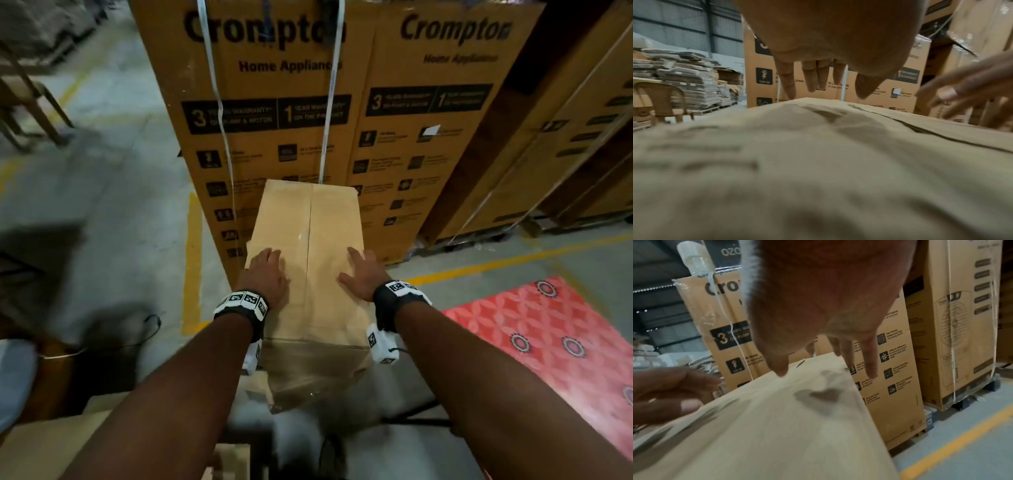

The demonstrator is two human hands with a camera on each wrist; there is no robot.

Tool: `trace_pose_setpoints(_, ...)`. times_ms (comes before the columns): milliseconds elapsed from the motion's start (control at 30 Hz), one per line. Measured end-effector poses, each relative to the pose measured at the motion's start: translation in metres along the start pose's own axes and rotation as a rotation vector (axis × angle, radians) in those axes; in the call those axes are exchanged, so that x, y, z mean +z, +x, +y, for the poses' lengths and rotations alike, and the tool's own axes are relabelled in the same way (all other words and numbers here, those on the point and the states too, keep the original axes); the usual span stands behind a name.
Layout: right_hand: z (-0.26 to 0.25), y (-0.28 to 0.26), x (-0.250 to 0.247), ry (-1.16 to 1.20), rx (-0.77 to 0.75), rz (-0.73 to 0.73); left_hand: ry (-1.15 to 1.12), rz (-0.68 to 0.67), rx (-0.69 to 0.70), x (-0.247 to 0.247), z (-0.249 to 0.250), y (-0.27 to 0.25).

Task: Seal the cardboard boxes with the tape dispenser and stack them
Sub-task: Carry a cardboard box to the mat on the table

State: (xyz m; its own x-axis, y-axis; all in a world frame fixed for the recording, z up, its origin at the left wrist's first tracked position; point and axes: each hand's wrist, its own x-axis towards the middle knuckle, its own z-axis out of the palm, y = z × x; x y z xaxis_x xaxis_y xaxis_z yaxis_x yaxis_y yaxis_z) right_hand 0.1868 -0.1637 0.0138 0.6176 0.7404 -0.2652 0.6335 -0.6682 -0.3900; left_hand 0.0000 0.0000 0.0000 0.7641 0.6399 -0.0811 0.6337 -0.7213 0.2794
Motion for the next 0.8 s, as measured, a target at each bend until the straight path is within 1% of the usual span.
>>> trace_pose_setpoints(67,0.001,0.012,-0.003,-0.007,0.054,-0.069,-0.032,-0.008,-0.058,-0.005,-0.006,0.008)
trace_pose_setpoints(133,0.003,0.024,-0.007,-0.036,0.064,-0.116,-0.030,-0.031,-0.096,-0.008,-0.013,0.019)
trace_pose_setpoints(367,0.009,0.070,-0.015,-0.042,0.092,-0.156,-0.111,-0.085,-0.215,-0.012,-0.026,0.056)
trace_pose_setpoints(567,0.024,0.100,-0.006,0.052,0.066,-0.228,-0.206,-0.193,-0.265,-0.004,-0.039,0.083)
trace_pose_setpoints(700,0.029,0.110,0.001,0.078,0.055,-0.222,-0.213,-0.289,-0.296,0.000,-0.050,0.093)
trace_pose_setpoints(800,0.029,0.110,0.004,0.107,0.025,-0.205,-0.215,-0.316,-0.279,0.002,-0.055,0.097)
